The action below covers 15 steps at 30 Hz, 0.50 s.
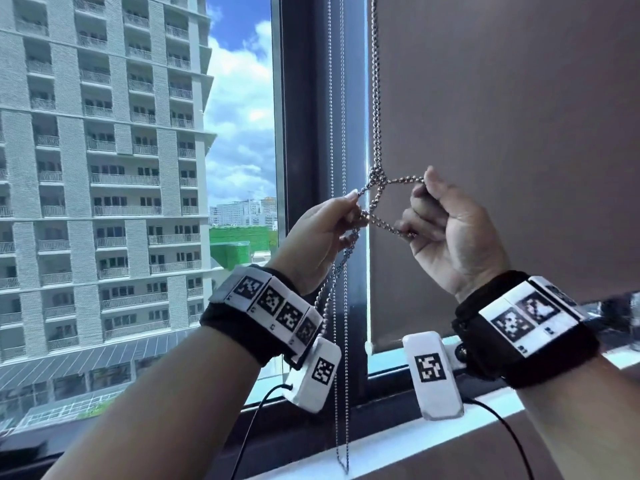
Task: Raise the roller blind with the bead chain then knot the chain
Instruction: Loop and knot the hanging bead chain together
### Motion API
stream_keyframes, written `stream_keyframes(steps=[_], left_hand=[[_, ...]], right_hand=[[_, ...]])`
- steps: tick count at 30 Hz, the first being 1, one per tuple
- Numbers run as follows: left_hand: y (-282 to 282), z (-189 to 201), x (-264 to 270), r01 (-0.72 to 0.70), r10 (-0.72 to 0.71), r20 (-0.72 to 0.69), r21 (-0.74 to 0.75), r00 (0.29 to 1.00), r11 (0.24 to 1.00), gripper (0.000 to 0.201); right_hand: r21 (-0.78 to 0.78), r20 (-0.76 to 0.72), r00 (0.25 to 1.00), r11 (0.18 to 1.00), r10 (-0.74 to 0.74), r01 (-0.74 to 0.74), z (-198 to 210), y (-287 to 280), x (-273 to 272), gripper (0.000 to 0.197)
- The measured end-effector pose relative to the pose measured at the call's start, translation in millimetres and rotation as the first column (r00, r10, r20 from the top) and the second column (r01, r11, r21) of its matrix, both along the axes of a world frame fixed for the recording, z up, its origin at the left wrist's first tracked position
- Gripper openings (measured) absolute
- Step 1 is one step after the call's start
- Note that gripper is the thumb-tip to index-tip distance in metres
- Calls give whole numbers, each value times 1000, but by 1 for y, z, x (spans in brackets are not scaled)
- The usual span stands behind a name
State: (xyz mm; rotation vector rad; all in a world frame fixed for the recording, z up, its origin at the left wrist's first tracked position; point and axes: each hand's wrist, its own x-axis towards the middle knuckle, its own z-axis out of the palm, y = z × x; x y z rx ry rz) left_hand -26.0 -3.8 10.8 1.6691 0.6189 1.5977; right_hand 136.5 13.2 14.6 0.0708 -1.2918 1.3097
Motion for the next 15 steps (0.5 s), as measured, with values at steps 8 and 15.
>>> stream_keyframes(steps=[8, 15], left_hand=[[-1, -3, -6, -81, 83, 48, -43, 995, 996, 28], [6, -9, -1, -59, 59, -2, -69, 998, 996, 27]], right_hand=[[-18, 452, 892, 1000, 24, -17, -36, 2, 7, 23], [-133, 552, 822, 988, 141, -80, -77, 0, -5, 29]])
